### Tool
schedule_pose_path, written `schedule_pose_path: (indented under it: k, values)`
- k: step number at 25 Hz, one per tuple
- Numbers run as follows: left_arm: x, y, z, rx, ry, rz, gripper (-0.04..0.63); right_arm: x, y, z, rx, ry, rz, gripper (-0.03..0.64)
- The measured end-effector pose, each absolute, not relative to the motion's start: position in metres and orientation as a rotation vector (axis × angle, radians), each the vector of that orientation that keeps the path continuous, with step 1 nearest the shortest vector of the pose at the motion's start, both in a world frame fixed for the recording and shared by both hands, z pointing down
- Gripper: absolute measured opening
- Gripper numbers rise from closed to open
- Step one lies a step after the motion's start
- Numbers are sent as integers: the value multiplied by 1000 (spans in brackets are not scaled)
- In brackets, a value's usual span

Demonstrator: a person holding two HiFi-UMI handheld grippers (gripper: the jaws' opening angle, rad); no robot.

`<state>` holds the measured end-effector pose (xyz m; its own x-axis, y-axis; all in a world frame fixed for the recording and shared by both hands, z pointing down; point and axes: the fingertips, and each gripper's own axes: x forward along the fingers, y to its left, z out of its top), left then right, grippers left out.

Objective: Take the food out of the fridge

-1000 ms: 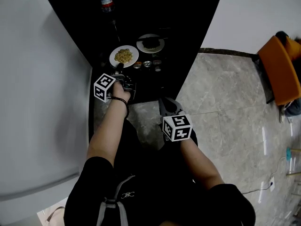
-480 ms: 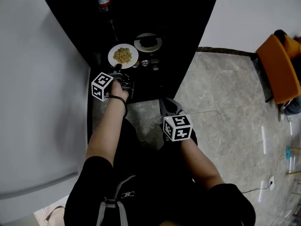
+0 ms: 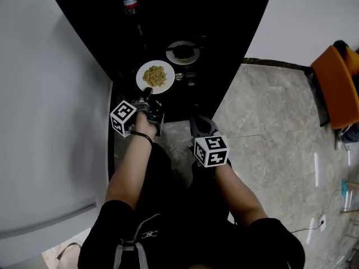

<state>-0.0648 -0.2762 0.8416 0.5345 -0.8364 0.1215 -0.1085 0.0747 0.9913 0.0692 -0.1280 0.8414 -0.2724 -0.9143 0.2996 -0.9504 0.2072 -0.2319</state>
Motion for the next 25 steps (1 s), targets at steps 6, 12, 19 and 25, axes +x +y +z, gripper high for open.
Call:
schedule_pose_path:
  k: [6,12,19,25]
  values:
    - [-66,-237,807,1403,-813,-582,11,56,-145,789,1833,-2344,621,-8]
    - [-73,-185,724,1354,-762,-469,11,47,-154,687,1860,-2308,657,-8]
    - [-84,-149,588,1331,-727,-452,11,58,-149,545,1900,-2271,644,-8]
    - [-78,-130,448,1365,-669,-450,11,71,-142,429,1946,-2251,631,-8]
